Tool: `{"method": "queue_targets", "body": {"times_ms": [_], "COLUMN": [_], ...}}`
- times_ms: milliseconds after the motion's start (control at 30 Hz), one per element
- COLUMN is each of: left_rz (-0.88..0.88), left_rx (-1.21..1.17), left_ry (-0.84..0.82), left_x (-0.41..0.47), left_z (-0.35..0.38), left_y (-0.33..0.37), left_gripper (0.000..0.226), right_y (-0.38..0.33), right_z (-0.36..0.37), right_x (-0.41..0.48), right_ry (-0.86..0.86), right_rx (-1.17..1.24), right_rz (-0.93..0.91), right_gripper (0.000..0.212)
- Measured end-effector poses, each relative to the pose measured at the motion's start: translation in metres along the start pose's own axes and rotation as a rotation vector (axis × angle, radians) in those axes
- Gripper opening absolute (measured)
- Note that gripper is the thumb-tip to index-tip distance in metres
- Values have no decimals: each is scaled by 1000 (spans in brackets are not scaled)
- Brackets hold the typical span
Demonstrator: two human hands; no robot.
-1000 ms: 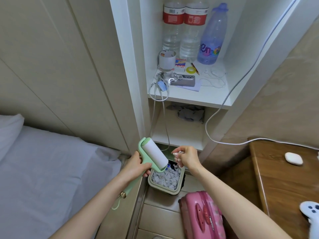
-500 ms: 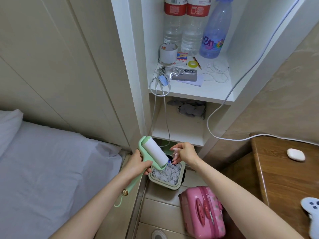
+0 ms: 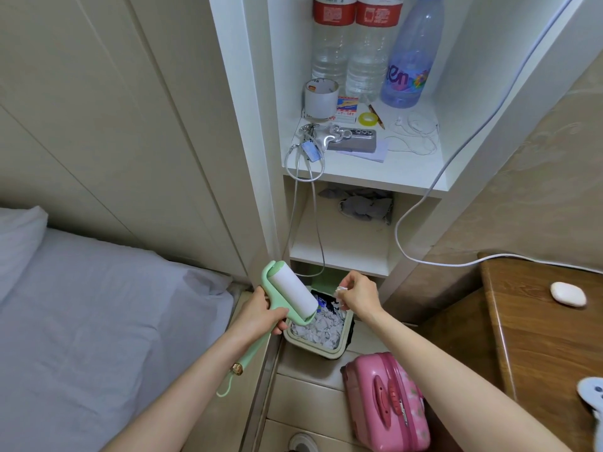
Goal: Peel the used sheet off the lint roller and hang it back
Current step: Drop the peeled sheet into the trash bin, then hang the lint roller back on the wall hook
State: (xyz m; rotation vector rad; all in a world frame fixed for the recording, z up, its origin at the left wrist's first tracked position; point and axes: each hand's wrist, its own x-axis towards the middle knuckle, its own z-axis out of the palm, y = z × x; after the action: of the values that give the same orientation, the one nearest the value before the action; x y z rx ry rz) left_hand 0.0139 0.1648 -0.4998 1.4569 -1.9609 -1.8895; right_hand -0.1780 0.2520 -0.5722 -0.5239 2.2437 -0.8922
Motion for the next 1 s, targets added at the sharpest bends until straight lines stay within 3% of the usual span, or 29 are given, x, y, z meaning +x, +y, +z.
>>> {"method": "queue_targets", "body": {"times_ms": [167,233,367,600,700,867,1000], "left_rz": [0,-10,-32,-104,-121,-180,-170], "left_rx": [-14,-15,-23,-54,-64,-606,-658], "left_ry": [29,54,78,42,44,-62,-86], "left_x": [1,3,7,7,5,3,-9], "left_z": [-2,-2,1,0,-3,-16,-46], "left_y": [-6,-10,-19,-24,-19,8,53], "left_gripper": [28,28,30,34,34,26,14], "right_y": [6,7,13,13,-13,-76,-112], "right_z": [7,10,17,18,14,7,0], "right_x": [10,16,27,15,-6,-69,-97], "right_ry": [65,51,-10,-57,-37,0,-53], "right_rx": [-70,-84,-136,-146,-91,-229,-431], "right_rz": [16,44,101,47,-196,-1070,-1357], "right_gripper": [19,10,41,36,40,46,46]}}
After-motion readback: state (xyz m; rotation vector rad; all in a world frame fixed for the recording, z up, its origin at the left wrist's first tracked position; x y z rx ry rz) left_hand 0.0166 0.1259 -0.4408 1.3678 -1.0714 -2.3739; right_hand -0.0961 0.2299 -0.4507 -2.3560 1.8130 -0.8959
